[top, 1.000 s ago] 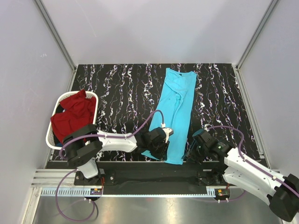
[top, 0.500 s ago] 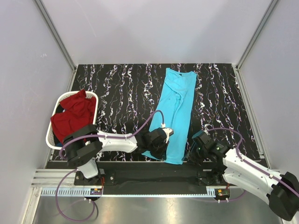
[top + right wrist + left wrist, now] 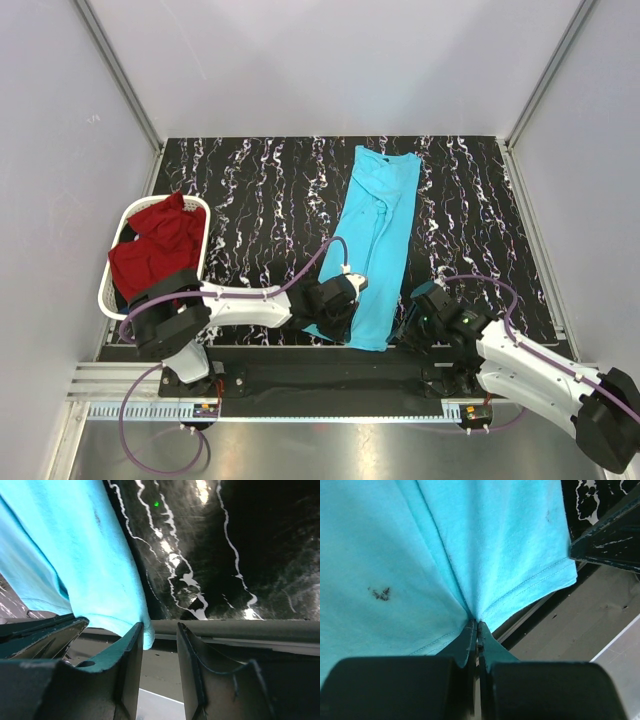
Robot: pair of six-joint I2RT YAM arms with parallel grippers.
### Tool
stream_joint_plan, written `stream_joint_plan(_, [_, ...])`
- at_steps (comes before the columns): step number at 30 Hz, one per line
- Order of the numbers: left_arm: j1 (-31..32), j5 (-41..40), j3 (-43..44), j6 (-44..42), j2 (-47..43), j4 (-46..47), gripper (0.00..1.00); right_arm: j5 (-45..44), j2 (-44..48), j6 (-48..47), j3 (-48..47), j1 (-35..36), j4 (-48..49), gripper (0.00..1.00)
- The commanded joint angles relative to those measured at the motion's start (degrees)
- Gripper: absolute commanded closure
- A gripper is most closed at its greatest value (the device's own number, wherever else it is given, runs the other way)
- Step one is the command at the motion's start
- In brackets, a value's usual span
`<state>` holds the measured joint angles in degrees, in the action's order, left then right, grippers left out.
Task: Fold and stack the t-shirts
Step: Fold the tshirt
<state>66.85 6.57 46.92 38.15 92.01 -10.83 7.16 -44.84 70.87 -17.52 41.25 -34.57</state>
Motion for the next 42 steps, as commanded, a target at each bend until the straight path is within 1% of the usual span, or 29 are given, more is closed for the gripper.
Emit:
stream_joint_plan(1, [0.3,-1.6,2.0,0.6,-0.3,-0.1,1.00,0.3,0.2,0.9,0.2,0.8,2.7,0.60])
stream_joint_plan(10, [0.4,-1.2,2.1,0.3,1.3,0.2,0.99,0.4,2.4,1.6,0.1,1.2,2.8,0.60])
stream_joint_plan(11, [0.4,-1.2,2.1,0.3,1.6,0.3,0.96,0.4,2.3,1.5,0.0,1.1,2.9,0.60])
stream_joint_plan(15, [0.6,-1.0,2.0,0.5,1.9,0.5,0.92,1.3,1.8,0.7,-0.2,1.4,3.2,0.60])
stream_joint_plan(17, [0.6,-1.0,1.9,0.7,1.9,0.5,0.90,1.7,1.5,1.1,0.0,1.5,3.0,0.62])
stream_joint_plan(18, [0.7,-1.0,2.0,0.7,1.9,0.5,0.87,1.9,1.2,1.5,0.2,1.5,3.0,0.63])
stream_joint_plan(20, [0.7,-0.8,2.2,0.8,1.4,0.2,0.83,2.1,0.4,1.4,0.0,1.5,2.9,0.64])
stream_joint_plan(25, [0.7,-0.5,3.2,1.0,-1.8,-1.3,0.78,1.7,-2.0,0.7,-0.8,1.6,2.9,0.65])
stream_joint_plan(33, [0.7,-0.2,5.7,0.8,-4.7,-3.2,0.75,1.8,-0.2,1.5,-0.1,1.8,3.5,0.66])
stream_joint_plan(36, [1.1,-0.2,6.5,0.7,-4.2,-2.7,0.75,2.0,0.7,1.9,1.0,1.7,3.8,0.67])
stream_joint_plan(39, [1.3,1.9,6.5,0.3,-3.2,0.4,0.76,2.6,1.1,2.3,1.9,1.7,4.9,0.68])
stream_joint_plan(42, [1.3,2.8,6.9,0.5,-0.4,1.7,0.77,2.9,0.9,2.2,2.0,1.8,5.0,0.68])
